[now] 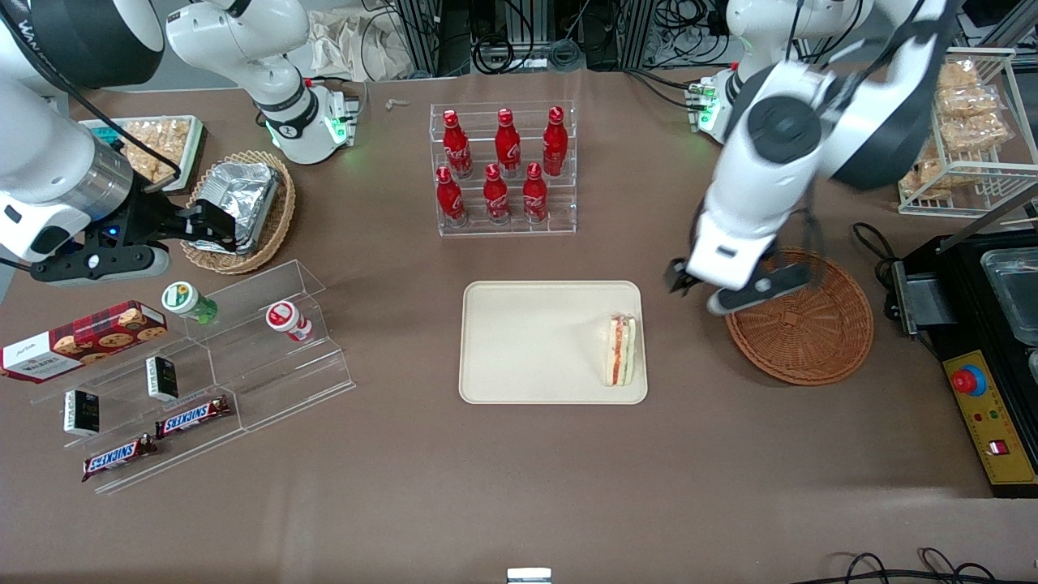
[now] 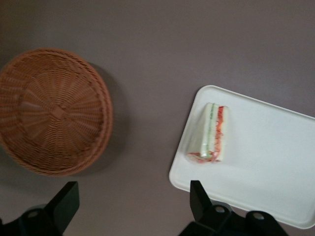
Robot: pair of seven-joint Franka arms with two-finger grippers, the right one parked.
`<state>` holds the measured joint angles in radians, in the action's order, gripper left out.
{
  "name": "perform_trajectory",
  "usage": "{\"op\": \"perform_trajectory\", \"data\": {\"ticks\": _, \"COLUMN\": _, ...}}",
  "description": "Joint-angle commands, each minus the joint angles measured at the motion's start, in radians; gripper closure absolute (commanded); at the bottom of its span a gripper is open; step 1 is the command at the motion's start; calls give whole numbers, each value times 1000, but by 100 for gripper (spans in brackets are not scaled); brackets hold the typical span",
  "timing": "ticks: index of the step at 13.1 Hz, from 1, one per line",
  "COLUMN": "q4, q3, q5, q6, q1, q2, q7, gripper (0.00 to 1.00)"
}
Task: Place sandwich from basket to tray
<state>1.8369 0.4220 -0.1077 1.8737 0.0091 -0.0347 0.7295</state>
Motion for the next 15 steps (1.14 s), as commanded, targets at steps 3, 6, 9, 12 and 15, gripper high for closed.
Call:
{"op": "perform_trajectory", "data": {"ticks": 3, "q4": 148, "q3": -306, "q5": 109, "q6": -103, "q1": -61, "q2": 246, "q7": -445, "gripper": 0}}
{"op": "perform_trajectory", "data": {"ticks": 6, "q4": 95, "q3": -458, "q5": 109, "q6": -235, "q1": -61, "q2": 291, "q7": -742, "gripper": 0}}
{"op": "perform_trajectory", "data": {"ticks": 9, "q4": 21, "q3": -574, "q5": 94, "q6": -289, "q1": -60, "q2": 262, "q7": -933, "gripper": 0}}
{"op": "perform_trajectory", "data": {"ticks": 12, "q4": -111, "q3": -577, "q5": 89, "q6": -300, "q1": -58, "q2": 150, "q7": -947, "gripper": 0}}
{"op": "perform_trajectory", "data": {"ticks": 15, "q4": -223, "q3": -572, "q5": 109, "q6": -309, "q1": -60, "q2": 33, "q7": -943, "gripper": 0}}
